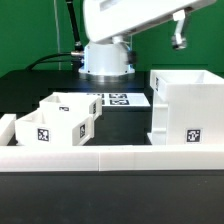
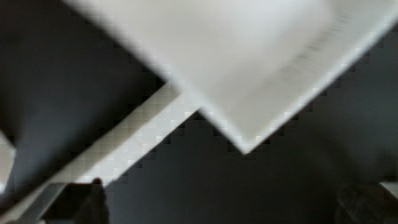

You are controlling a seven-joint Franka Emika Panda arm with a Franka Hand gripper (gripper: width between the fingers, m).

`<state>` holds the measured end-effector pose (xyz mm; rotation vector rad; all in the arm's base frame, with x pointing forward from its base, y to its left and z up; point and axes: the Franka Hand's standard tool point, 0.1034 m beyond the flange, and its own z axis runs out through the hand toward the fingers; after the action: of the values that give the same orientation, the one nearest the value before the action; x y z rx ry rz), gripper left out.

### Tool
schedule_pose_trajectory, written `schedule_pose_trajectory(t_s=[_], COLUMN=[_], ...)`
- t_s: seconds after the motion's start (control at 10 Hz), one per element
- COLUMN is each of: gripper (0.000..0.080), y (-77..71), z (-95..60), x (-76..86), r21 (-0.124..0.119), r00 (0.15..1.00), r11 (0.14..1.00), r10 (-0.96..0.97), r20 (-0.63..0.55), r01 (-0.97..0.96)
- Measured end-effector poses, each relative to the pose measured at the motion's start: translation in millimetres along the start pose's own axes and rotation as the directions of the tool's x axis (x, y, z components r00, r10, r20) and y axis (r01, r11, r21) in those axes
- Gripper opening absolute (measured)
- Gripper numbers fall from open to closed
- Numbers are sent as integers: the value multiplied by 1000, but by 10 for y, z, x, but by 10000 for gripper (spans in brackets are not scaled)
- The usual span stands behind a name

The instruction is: Assemble drawer

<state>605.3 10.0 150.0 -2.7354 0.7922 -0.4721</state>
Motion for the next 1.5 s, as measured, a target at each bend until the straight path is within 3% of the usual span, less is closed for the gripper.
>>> schedule_pose_trajectory(t_s=[0.2,0.4,0.5,0.9,1.1,1.4,1.5], gripper=[649,649,649,649,649,649,649], y=[267,683,818,816,1117,1359,1359], z=[24,36,52,59,100,347,427], x=[10,98,140,131,237,275,231], r21=[-28,-54,-63,-63,-24,-33,-45], r00=[989,984,983,986,987,986,988], r11=[989,983,981,984,993,997,998], r10=[-146,-178,-186,-169,-116,-64,-40], r20=[2,-1,1,3,112,151,151], r01=[146,177,185,169,120,70,48])
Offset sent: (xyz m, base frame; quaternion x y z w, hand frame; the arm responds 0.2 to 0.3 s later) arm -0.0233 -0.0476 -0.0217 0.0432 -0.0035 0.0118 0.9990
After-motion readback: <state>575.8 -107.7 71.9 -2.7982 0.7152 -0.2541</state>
